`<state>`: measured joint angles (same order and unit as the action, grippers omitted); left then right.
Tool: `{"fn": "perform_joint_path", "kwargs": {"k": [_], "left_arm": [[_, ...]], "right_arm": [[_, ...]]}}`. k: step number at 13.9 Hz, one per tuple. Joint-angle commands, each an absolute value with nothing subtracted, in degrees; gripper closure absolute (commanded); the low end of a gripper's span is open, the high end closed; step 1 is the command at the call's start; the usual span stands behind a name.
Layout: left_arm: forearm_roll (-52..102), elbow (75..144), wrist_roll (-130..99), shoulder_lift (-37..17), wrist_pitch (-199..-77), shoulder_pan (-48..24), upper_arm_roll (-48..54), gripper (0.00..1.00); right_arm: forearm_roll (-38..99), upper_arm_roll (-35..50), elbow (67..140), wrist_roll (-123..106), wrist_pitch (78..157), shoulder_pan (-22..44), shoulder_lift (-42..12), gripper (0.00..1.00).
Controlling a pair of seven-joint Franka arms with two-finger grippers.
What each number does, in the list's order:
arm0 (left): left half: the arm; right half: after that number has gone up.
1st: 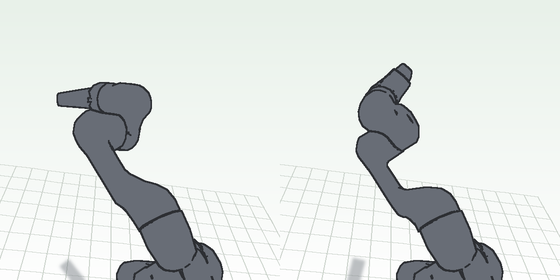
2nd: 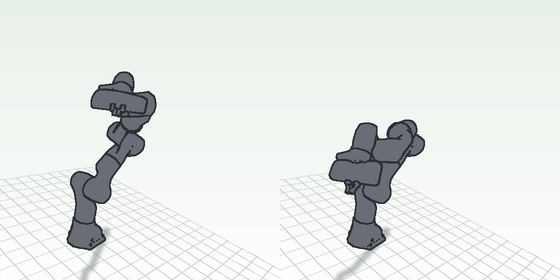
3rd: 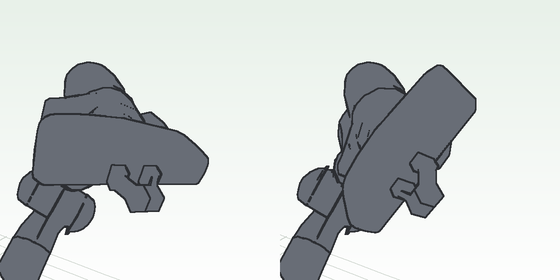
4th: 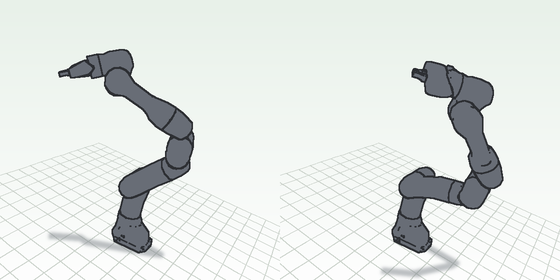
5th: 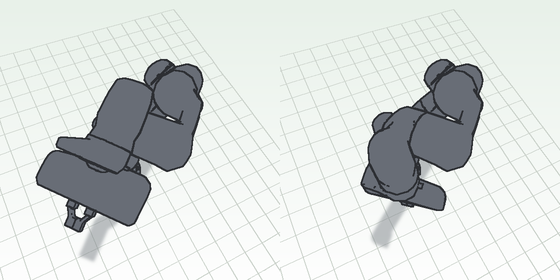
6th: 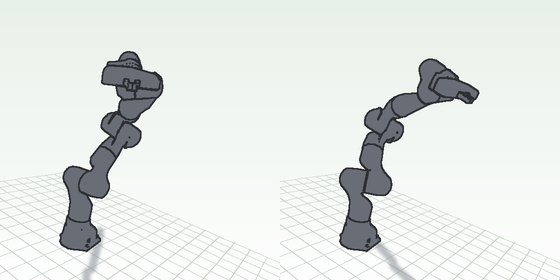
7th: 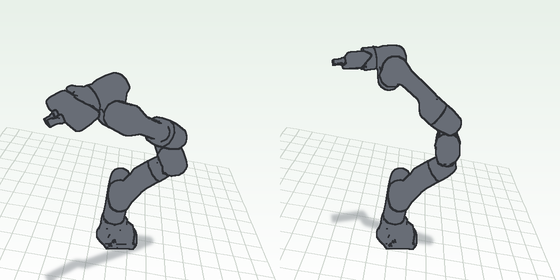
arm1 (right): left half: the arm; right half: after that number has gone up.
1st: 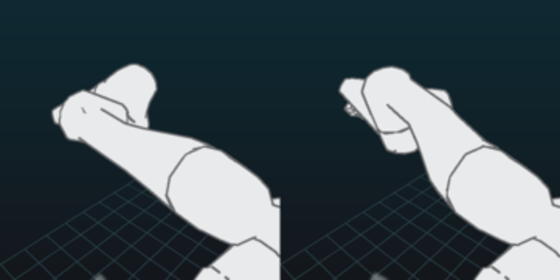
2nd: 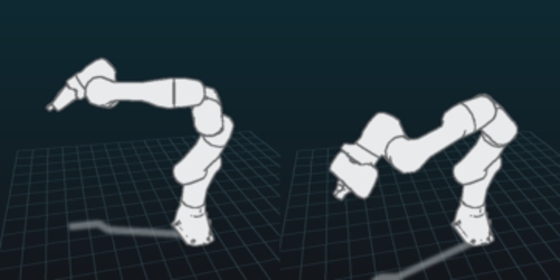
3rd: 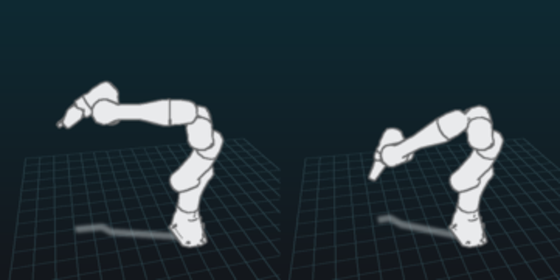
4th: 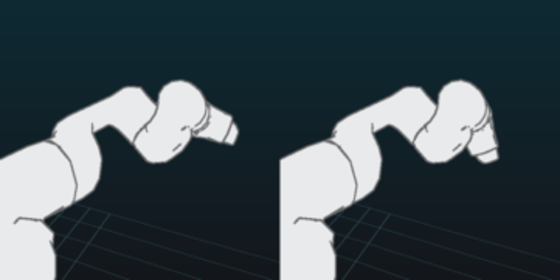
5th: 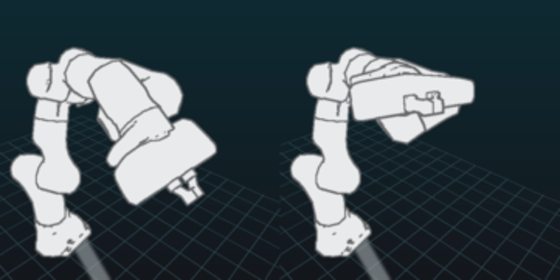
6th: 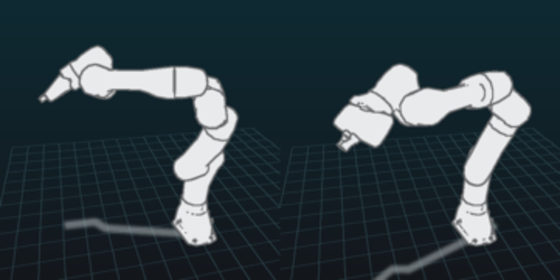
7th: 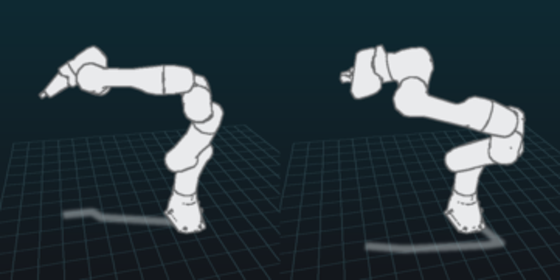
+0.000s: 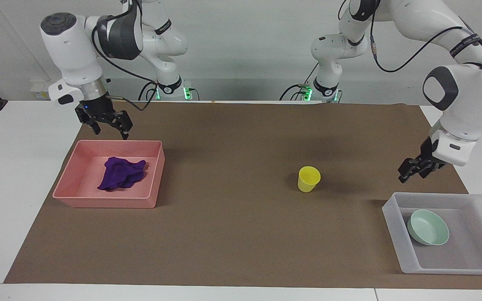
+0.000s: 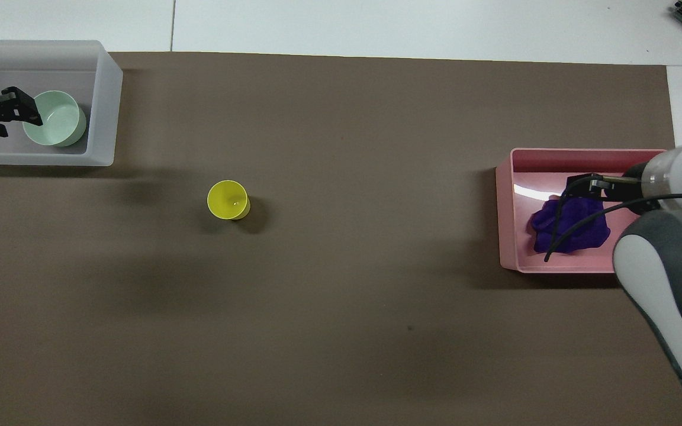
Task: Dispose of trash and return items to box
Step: 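Reach the left gripper to the yellow cup and grasp its rim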
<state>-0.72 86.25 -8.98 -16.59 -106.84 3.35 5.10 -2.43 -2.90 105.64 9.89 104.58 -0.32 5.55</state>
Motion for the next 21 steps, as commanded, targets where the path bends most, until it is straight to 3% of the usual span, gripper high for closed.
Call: {"fn": "perform_joint_path", "kwargs": {"k": [1, 2, 6, 8, 21], "left_arm": [[-1.23, 93.67, -8.26, -11.79, -106.87, -2.09, 4.31, 0.06], [-1.23, 95.87, -8.26, -10.99, -107.66, -4.20, 4.31, 0.00], [-1.14, 109.91, -8.88, -6.17, -120.89, -11.85, 4.22, 0.00], [-1.14, 115.29, -8.79, -4.49, -127.59, -12.22, 4.22, 0.00], [-1.14, 119.79, -8.79, -5.89, -135.78, -14.06, 4.22, 0.00]], "right_arm": [[-1.06, -3.16, 98.03, 9.84, 96.53, -0.97, 5.10, 0.00], [-1.05, -3.25, 95.82, 9.84, 94.15, -0.97, 5.01, 0.00], [-1.32, -3.34, 89.40, 6.27, 86.85, -1.67, 4.84, 0.00], [-1.06, -3.34, 90.44, 5.01, 86.93, -1.67, 5.27, 0.00], [-2.46, -2.46, 94.66, 3.60, 86.57, -1.23, 7.56, 0.00]]}}
